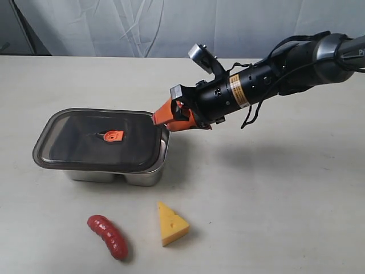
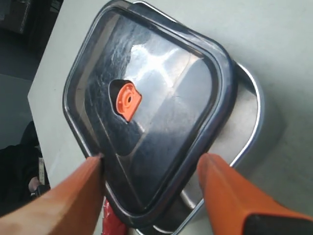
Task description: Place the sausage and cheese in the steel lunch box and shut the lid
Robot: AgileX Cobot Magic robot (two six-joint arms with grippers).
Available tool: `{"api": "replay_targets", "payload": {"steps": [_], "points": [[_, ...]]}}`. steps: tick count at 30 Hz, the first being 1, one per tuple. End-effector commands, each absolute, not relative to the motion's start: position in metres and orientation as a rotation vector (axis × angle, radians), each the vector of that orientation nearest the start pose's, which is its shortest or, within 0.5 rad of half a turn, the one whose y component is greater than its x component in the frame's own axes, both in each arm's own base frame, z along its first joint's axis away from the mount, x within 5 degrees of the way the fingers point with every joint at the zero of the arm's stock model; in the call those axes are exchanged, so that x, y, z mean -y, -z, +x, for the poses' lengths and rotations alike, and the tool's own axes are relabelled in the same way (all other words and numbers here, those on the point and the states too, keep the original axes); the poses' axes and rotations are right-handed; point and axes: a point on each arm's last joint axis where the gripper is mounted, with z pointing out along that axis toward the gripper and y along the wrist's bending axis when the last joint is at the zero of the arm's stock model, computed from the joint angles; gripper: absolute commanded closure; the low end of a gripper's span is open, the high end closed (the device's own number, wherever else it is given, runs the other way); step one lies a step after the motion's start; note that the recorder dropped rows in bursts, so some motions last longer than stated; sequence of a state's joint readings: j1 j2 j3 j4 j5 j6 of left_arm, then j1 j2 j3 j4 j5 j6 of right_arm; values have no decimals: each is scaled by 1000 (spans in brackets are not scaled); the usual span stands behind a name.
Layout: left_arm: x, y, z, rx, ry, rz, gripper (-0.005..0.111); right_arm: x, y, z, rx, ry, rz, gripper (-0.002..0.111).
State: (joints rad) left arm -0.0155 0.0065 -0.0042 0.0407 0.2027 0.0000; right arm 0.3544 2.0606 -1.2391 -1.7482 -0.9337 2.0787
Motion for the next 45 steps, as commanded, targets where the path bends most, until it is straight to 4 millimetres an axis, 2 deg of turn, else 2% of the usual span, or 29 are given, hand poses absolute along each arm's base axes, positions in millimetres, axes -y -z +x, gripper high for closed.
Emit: {"api": "replay_targets", "payload": {"steps": [1,8,30,45], "points": [[1,-196,56,-1674,-15,43,107,-214,-158,356,-2452,-1347,-505,51],[1,-196,56,-1674,-15,43,107,-231,-163,355,-2426,-1299,-540,51],[1,-196,56,-1674,-14,42,107,-228,-161,362,-2425,-1207,-488,51],[1,-196,56,-1674,-12,41,107,-229,-162,359,-2425,-1243,-509,51]]}}
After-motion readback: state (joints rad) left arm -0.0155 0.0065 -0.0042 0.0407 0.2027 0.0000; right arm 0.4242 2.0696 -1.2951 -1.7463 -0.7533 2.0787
